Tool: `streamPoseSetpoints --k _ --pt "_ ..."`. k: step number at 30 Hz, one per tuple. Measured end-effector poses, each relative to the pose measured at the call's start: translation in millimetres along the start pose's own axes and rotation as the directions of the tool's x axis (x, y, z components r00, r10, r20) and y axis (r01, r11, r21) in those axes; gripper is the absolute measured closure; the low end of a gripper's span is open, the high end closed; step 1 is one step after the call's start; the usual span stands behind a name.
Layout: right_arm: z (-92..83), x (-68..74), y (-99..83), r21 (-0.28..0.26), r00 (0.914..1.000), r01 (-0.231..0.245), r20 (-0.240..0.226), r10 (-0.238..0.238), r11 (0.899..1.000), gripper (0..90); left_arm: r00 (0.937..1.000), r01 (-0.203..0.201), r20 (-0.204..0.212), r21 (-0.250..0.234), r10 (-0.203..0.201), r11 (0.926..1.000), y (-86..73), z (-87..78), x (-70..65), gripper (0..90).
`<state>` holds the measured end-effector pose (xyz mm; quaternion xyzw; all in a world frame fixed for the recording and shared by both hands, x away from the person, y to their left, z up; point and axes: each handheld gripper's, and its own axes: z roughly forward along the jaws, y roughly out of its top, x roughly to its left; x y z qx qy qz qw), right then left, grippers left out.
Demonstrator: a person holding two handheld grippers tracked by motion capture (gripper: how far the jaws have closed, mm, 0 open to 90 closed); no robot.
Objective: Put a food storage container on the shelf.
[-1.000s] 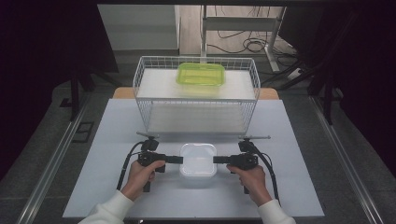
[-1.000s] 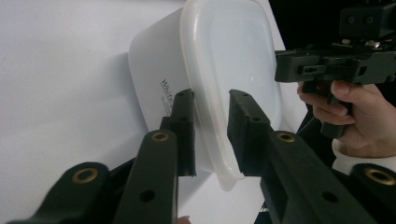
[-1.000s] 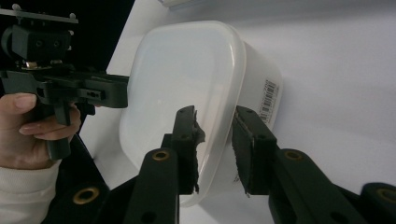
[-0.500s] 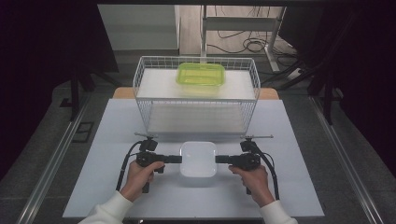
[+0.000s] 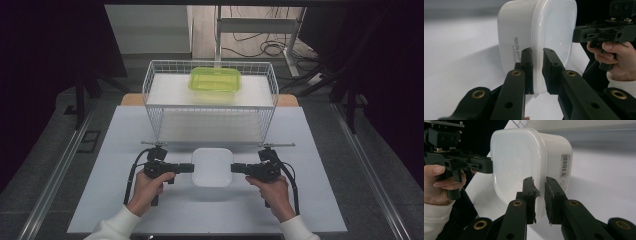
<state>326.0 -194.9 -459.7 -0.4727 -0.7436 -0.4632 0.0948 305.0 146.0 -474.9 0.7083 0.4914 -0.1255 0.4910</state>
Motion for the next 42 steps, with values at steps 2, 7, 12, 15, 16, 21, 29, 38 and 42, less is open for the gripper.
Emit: streamPoseSetpoints --k 2,7,12,15,16,21,29,38,42 --pt "-1.0 1.6 0.5 -0.007 0.9999 0.015 0.0 -0.015 1.0 78.5 0.9999 -0.016 -0.007 -0.005 0.016 0.9999 0.8 -1.7 -2.4 79.1" --pt "-3.7 6.3 1.6 -0.019 0.9986 0.052 0.006 -0.052 0.998 78.5 0.999 -0.043 -0.015 -0.019 0.043 0.9989 2.1 -5.3 -7.3 79.1" --pt "-7.0 11.8 3.3 -0.026 0.9954 0.094 0.02 -0.094 0.995 78.3 0.9972 -0.071 -0.025 -0.033 0.071 0.9969 3.3 -8.9 -12.5 79.1" --pt "-8.8 15.0 4.1 -0.032 0.9933 0.114 0.025 -0.113 0.993 78.3 0.9956 -0.089 -0.033 -0.042 0.088 0.9951 4.5 -11.4 -16.0 79.1" --pt "-9.0 15.8 4.2 -0.035 0.9928 0.118 0.027 -0.117 0.992 78.3 0.995 -0.095 -0.036 -0.045 0.094 0.9944 4.9 -12.1 -17.3 79.1" --pt "-11.7 19.2 5.3 -0.049 0.9897 0.142 0.027 -0.14 0.989 78.3 0.993 -0.113 -0.042 -0.055 0.111 0.9921 6.5 -15.3 -21.3 79.1" --pt "-17.0 25.8 7.5 -0.077 0.9856 0.169 0.026 -0.167 0.983 78.5 0.9873 -0.151 -0.06 -0.071 0.147 0.986 8.8 -21.0 -28.8 79.0" --pt "-21.6 31.6 12.8 -0.101 0.9796 0.201 0.027 -0.199 0.974 78.5 0.9818 -0.182 -0.072 -0.092 0.175 0.979 14.2 -27.5 -36.7 79.0" --pt "-23.8 33.9 15.8 -0.107 0.977 0.213 0.025 -0.212 0.971 78.5 0.9797 -0.193 -0.076 -0.1 0.186 0.9761 17.1 -29.9 -39.4 79.0"
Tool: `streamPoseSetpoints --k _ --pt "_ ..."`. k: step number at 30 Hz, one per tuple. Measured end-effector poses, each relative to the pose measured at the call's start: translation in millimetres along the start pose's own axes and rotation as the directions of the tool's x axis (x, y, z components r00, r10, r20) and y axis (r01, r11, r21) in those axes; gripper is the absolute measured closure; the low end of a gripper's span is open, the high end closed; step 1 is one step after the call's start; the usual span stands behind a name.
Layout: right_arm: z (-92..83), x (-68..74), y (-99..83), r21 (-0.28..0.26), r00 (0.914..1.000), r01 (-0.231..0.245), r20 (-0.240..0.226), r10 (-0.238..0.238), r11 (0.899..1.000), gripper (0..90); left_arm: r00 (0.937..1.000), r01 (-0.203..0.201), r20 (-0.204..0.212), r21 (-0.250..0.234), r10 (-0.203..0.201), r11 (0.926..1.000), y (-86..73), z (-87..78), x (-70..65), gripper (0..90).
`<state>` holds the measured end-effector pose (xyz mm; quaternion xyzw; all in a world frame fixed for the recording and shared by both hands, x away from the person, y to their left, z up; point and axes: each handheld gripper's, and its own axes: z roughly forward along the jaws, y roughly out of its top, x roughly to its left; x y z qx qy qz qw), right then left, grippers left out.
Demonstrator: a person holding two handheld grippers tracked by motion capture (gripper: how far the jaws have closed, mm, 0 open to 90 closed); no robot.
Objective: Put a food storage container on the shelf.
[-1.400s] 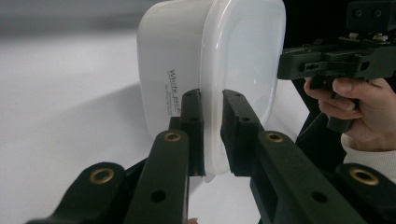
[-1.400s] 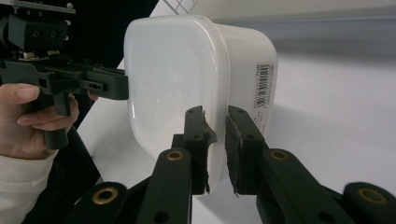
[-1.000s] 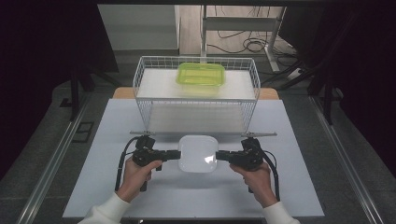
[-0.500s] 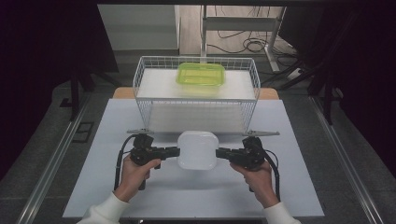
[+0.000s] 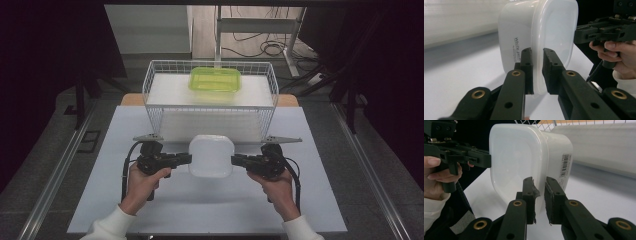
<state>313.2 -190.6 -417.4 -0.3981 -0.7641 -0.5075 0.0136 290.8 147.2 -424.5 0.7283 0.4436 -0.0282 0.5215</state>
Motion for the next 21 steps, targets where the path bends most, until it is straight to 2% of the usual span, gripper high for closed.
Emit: streamPoseSetpoints --k 11,21 --pt "-6.6 6.3 21.1 -0.027 0.9994 0.034 0.003 -0.034 0.999 78.5 0.9998 -0.021 0.003 -0.03 0.021 0.9993 19.3 -8.3 -4.3 79.0" --pt "-15.4 12.9 43.1 -0.06 0.9977 0.068 0.007 -0.068 0.996 78.5 0.9982 -0.06 -0.004 -0.053 0.06 0.9968 42.8 -17.3 -12.0 78.9"
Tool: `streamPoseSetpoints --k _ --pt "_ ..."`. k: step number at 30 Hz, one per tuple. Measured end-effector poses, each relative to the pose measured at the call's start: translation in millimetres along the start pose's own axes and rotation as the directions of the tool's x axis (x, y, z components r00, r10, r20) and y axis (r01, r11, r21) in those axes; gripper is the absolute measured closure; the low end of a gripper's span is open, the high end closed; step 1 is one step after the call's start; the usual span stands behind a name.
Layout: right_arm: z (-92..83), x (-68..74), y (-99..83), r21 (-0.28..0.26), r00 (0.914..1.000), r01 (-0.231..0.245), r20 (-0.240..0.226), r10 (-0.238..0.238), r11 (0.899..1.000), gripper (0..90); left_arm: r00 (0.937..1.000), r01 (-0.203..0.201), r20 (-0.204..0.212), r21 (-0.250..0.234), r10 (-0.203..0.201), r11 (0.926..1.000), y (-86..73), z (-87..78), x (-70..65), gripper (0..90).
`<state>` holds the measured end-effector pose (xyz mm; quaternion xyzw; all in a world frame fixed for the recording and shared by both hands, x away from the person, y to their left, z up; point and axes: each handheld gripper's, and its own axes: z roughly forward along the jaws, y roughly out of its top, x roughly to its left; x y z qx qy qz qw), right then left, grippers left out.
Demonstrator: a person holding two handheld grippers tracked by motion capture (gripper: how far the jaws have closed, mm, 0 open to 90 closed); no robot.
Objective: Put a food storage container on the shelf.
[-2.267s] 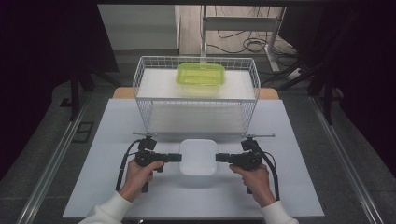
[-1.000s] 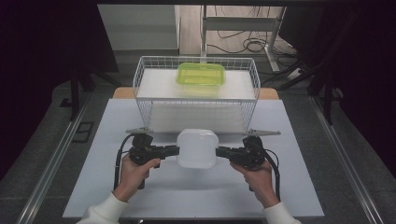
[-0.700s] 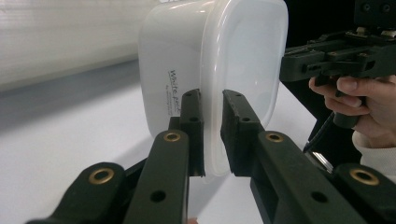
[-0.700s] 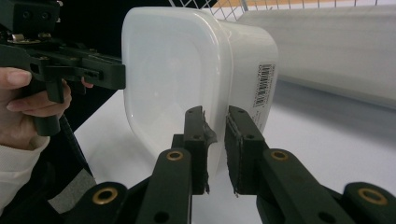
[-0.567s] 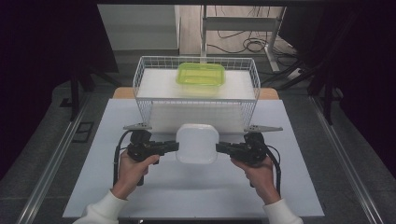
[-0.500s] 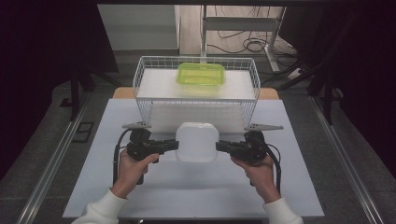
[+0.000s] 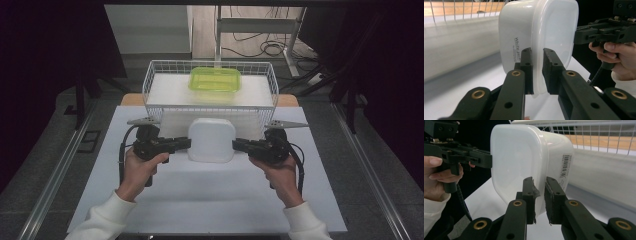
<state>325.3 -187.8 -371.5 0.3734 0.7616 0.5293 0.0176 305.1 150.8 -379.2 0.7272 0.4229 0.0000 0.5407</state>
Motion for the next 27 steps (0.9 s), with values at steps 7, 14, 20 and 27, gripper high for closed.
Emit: streamPoseSetpoints --k 7,14,20,27 --pt "-2.9 -4.1 12.4 -0.024 0.9999 -0.004 -0.011 0.004 1.0 78.7 0.9998 -0.019 -0.002 -0.005 0.019 0.9998 16.7 -0.5 -1.5 79.0" --pt "-3.8 -5.4 25.3 -0.036 1.0 0.008 -0.002 -0.008 0.999 78.6 0.9996 -0.03 -0.001 -0.014 0.03 0.9995 31.7 -1.6 -0.5 78.9" --pt "-7.5 -2.4 40.1 -0.05 0.9996 0.027 0.003 -0.027 0.998 78.6 0.9995 -0.032 0.007 -0.03 0.032 0.999 43.6 -5.0 -0.7 78.9" --pt "-9.4 -2.2 51.3 -0.06 0.9994 0.035 0.007 -0.034 0.998 78.6 0.9993 -0.038 0.008 -0.038 0.038 0.9986 56.1 -7.0 -1.9 78.9"
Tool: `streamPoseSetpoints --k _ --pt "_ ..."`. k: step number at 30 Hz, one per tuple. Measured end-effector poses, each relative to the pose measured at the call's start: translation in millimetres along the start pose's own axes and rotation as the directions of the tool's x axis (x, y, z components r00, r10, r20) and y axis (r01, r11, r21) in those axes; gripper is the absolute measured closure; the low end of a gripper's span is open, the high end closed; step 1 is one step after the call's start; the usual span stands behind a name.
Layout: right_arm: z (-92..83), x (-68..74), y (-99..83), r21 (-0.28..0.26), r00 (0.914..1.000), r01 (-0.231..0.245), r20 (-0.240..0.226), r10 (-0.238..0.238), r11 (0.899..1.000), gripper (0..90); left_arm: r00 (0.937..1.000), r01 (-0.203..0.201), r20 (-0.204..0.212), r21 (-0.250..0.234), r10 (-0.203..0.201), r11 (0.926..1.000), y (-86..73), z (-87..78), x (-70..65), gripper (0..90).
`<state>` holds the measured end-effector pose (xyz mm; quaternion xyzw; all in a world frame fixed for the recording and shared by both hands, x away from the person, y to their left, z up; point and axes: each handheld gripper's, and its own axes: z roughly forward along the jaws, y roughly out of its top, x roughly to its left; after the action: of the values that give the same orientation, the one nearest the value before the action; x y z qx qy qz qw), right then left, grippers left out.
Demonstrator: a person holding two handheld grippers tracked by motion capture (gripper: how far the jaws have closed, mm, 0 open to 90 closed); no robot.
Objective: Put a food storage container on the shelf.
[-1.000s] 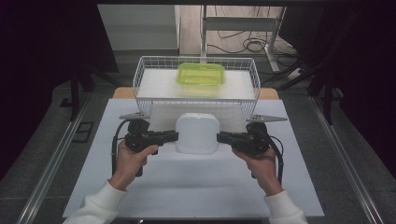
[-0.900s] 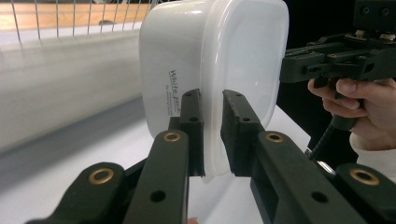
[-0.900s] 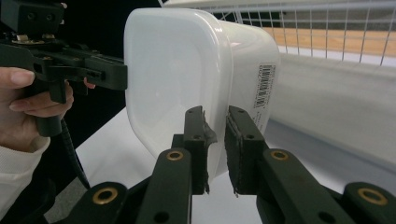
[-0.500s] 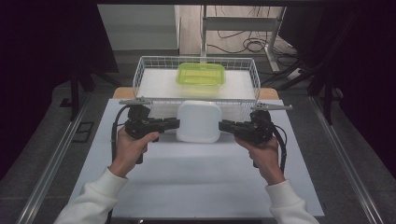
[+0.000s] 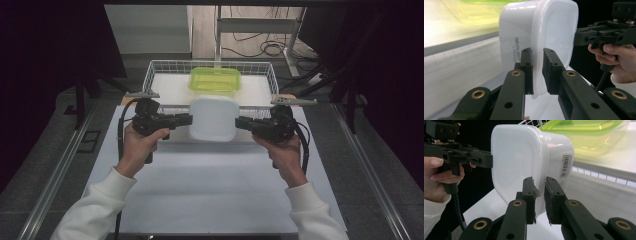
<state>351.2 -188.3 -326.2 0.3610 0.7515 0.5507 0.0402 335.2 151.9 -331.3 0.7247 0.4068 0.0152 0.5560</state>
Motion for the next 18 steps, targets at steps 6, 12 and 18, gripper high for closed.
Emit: streamPoseSetpoints --k 6,12,18 --pt "-3.1 -0.3 13.4 -0.011 1.0 0.008 0.003 -0.008 1.0 78.5 0.9999 -0.012 0.005 -0.006 0.012 0.9999 16.3 -1.1 0.5 78.9" --pt "-5.3 -2.0 31.8 -0.031 1.0 0.007 -0.003 -0.007 1.0 78.7 0.9992 -0.039 0.002 -0.014 0.039 0.9991 36.7 -4.1 -1.1 78.9" --pt "-3.4 -5.0 51.1 -0.041 1.0 0.005 -0.004 -0.005 0.999 78.7 0.9992 -0.038 0.007 -0.025 0.039 0.999 59.9 -6.9 2.5 78.9"
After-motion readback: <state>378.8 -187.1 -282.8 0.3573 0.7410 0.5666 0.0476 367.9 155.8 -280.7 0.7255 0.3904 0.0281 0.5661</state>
